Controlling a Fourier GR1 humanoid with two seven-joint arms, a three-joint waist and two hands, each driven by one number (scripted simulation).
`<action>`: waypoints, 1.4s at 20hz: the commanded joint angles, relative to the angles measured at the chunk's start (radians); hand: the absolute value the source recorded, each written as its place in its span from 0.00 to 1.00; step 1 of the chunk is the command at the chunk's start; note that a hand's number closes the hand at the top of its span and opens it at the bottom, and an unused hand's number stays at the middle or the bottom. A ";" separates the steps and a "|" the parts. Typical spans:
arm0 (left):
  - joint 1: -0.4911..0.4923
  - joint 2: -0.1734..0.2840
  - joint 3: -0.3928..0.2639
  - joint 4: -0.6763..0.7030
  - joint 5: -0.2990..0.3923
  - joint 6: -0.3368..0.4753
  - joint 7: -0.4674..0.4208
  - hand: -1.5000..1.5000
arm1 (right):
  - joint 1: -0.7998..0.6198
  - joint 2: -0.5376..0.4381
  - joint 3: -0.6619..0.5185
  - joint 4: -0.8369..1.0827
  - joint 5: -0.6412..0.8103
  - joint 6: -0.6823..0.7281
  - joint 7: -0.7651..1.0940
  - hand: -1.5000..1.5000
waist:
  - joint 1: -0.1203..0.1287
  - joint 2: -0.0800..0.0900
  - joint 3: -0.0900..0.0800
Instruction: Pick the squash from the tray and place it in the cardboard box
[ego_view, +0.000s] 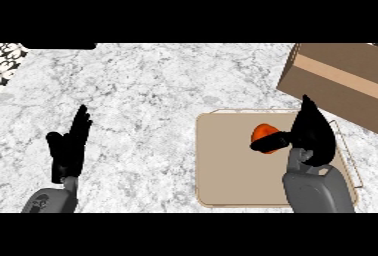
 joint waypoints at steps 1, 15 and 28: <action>0.038 0.000 0.000 -0.037 0.003 -0.007 -0.001 0.50 | -0.079 0.003 -0.034 0.054 -0.019 0.039 0.240 0.00 | 0.004 -0.003 0.000; 0.043 -0.014 -0.004 -0.060 -0.012 -0.003 0.026 0.50 | -0.154 0.003 -0.091 0.232 -0.012 0.005 0.240 0.00 | 0.004 -0.006 0.001; 0.025 -0.050 0.002 0.011 -0.043 -0.002 -0.023 0.50 | -0.121 0.003 -0.116 0.320 -0.025 -0.018 0.175 0.00 | -0.014 0.000 0.001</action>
